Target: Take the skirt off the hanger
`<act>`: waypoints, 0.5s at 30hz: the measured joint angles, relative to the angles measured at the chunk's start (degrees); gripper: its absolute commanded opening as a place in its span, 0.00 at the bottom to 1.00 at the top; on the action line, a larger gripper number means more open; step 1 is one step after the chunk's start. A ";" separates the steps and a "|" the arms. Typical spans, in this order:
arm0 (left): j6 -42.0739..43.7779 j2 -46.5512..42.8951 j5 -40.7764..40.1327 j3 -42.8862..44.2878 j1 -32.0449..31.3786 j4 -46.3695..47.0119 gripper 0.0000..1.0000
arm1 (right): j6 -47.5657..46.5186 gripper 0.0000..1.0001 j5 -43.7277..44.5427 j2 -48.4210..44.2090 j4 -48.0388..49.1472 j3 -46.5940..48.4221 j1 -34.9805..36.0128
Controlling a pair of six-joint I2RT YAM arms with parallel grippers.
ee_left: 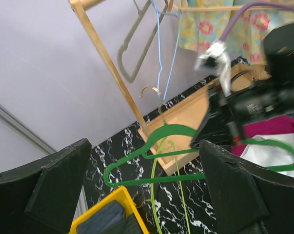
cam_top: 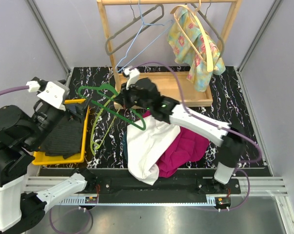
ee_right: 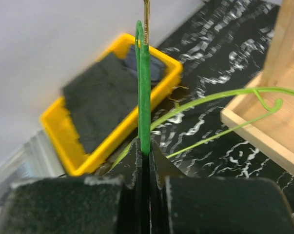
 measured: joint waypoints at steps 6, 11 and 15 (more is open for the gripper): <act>-0.94 0.04 0.04 -3.56 1.79 -2.14 0.99 | -2.03 0.00 10.16 14.29 7.19 2.58 2.51; -1.99 -0.92 0.68 -4.61 3.28 -2.97 0.99 | -4.57 0.20 18.99 23.10 11.37 9.51 6.82; -2.43 -2.03 1.09 -5.68 3.91 -2.99 0.99 | -6.27 0.64 25.51 26.91 14.51 14.21 9.51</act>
